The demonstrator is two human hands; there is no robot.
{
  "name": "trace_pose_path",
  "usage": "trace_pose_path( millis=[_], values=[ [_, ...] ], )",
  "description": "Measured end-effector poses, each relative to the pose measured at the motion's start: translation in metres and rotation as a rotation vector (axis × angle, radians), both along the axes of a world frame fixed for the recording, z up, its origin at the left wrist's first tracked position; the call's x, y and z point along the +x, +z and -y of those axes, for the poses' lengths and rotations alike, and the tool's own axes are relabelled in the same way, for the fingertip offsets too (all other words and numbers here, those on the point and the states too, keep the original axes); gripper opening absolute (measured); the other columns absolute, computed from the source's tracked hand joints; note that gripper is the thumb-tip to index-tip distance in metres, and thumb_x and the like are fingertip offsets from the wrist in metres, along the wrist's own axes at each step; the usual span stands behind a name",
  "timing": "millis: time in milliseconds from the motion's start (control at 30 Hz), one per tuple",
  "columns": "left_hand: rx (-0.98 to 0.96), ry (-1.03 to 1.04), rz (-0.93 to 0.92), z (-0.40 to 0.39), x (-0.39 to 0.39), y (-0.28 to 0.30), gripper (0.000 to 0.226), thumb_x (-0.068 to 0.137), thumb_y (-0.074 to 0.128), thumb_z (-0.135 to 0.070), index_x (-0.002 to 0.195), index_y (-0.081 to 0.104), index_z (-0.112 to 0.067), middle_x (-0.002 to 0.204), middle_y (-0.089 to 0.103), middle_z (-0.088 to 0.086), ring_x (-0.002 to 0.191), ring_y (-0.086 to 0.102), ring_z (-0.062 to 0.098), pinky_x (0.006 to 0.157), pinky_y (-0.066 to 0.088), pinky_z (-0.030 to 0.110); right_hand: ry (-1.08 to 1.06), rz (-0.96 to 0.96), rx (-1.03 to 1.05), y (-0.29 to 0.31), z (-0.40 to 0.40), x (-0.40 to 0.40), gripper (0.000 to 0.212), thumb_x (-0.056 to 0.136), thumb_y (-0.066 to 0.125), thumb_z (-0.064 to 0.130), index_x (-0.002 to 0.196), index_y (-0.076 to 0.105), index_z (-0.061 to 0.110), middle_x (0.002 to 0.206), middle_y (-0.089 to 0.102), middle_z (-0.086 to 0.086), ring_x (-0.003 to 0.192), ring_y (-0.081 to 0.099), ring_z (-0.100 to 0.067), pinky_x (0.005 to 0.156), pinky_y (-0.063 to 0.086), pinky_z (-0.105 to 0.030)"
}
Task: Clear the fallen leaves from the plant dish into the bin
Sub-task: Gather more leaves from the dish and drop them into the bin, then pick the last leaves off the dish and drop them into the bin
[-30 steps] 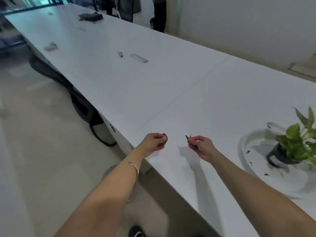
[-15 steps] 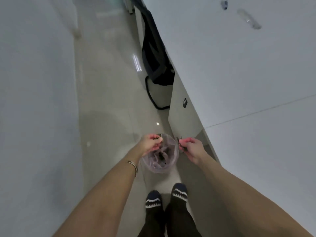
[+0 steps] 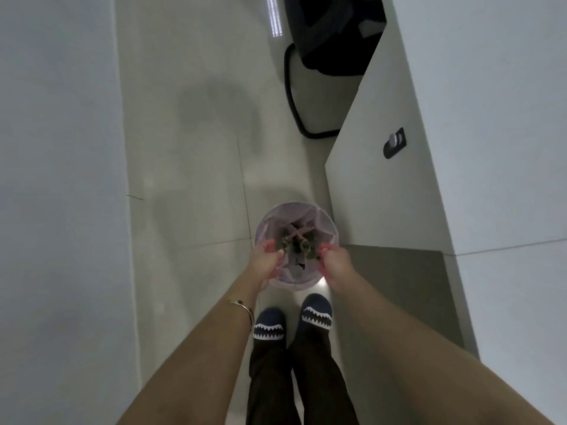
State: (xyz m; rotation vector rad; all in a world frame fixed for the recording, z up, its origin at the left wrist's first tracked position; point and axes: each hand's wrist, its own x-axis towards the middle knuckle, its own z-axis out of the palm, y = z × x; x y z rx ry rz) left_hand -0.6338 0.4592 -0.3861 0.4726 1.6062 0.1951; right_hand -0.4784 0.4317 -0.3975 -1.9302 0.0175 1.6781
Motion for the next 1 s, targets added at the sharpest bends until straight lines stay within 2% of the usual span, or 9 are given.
trace_pose_path(
  millis=[67, 167, 300, 400, 500, 633, 733, 900, 1000],
  values=[
    [-0.029, 0.022, 0.006, 0.005, 0.002, -0.013, 0.053, 0.093, 0.051, -0.004, 0.144, 0.037, -0.016, 0.136, 0.053, 0.015, 0.077, 0.059, 0.012, 0.061, 0.052, 0.025, 0.000, -0.002, -0.028, -0.013, 0.000, 0.002, 0.030, 0.094, 0.037, -0.001, 0.075, 0.055, 0.015, 0.071, 0.049, -0.002, 0.065, 0.047, -0.015, 0.056, 0.041, -0.026],
    [-0.041, 0.033, -0.012, 0.012, 0.002, -0.016, 0.045, 0.096, 0.046, -0.007, 0.140, 0.045, -0.014, 0.140, 0.050, 0.020, 0.092, 0.057, 0.020, 0.077, 0.049, 0.031, 0.001, 0.015, -0.031, -0.019, 0.009, 0.002, 0.028, 0.094, 0.040, -0.001, 0.077, 0.057, 0.013, 0.071, 0.050, -0.002, 0.065, 0.046, -0.014, 0.055, 0.037, -0.025],
    [-0.015, 0.042, -0.040, 0.006, 0.007, 0.006, 0.035, 0.098, 0.044, -0.014, 0.130, 0.055, -0.009, 0.131, 0.058, 0.021, 0.096, 0.060, 0.027, 0.081, 0.050, 0.036, -0.007, 0.023, -0.014, -0.005, 0.010, 0.004, 0.025, 0.094, 0.039, -0.001, 0.099, 0.064, 0.001, 0.071, 0.053, -0.004, 0.063, 0.048, -0.014, 0.052, 0.041, -0.024],
    [0.047, 0.047, -0.041, -0.003, 0.010, 0.044, 0.030, 0.097, 0.047, -0.013, 0.120, 0.062, -0.001, 0.113, 0.066, 0.019, 0.093, 0.066, 0.027, 0.078, 0.053, 0.034, -0.093, -0.004, 0.052, 0.030, 0.003, 0.005, 0.028, 0.093, 0.040, -0.007, 0.082, 0.063, 0.004, 0.069, 0.055, -0.007, 0.060, 0.053, -0.017, 0.039, 0.048, -0.018],
    [0.114, -0.018, -0.038, -0.014, 0.011, 0.086, 0.025, 0.099, 0.042, -0.011, 0.108, 0.065, -0.005, 0.084, 0.058, 0.006, 0.062, 0.048, 0.010, 0.053, 0.035, 0.023, -0.108, -0.030, 0.131, 0.075, -0.003, 0.005, 0.026, 0.093, 0.038, -0.011, 0.101, 0.062, -0.006, 0.072, 0.057, -0.011, 0.067, 0.056, -0.021, 0.057, 0.056, -0.023],
    [0.204, -0.103, -0.037, -0.023, 0.016, 0.138, 0.033, 0.099, 0.039, -0.009, 0.128, 0.054, -0.006, 0.091, 0.062, 0.005, 0.065, 0.052, 0.009, 0.048, 0.032, 0.019, -0.084, -0.038, 0.242, 0.140, -0.002, 0.016, 0.033, 0.095, 0.033, -0.008, 0.120, 0.055, -0.013, 0.103, 0.058, -0.037, 0.099, 0.061, -0.043, 0.094, 0.050, -0.042],
    [0.290, -0.161, 0.009, -0.032, 0.022, 0.194, 0.036, 0.101, 0.034, -0.012, 0.131, 0.051, -0.007, 0.122, 0.062, 0.012, 0.085, 0.059, 0.017, 0.058, 0.036, 0.022, -0.088, 0.028, 0.335, 0.202, 0.006, 0.037, 0.033, 0.096, 0.036, -0.006, 0.122, 0.054, -0.015, 0.096, 0.060, -0.021, 0.082, 0.060, -0.026, 0.075, 0.050, -0.030],
    [0.478, -0.353, 0.105, -0.028, 0.096, 0.283, 0.034, 0.099, 0.039, -0.011, 0.129, 0.051, -0.003, 0.094, 0.061, 0.003, 0.066, 0.055, 0.009, 0.046, 0.037, 0.017, -0.219, 0.204, 0.440, 0.294, 0.088, 0.114, 0.025, 0.093, 0.039, -0.005, 0.104, 0.062, -0.004, 0.084, 0.062, -0.012, 0.080, 0.061, -0.025, 0.075, 0.053, -0.030],
    [0.514, -0.519, 0.197, 0.006, 0.160, 0.308, 0.032, 0.098, 0.042, -0.013, 0.127, 0.054, -0.007, 0.104, 0.062, 0.006, 0.077, 0.061, 0.014, 0.060, 0.040, 0.021, -0.378, 0.310, 0.461, 0.320, 0.166, 0.162, 0.023, 0.091, 0.043, -0.005, 0.088, 0.064, 0.002, 0.078, 0.062, -0.010, 0.070, 0.061, -0.021, 0.068, 0.052, -0.026]
  ],
)
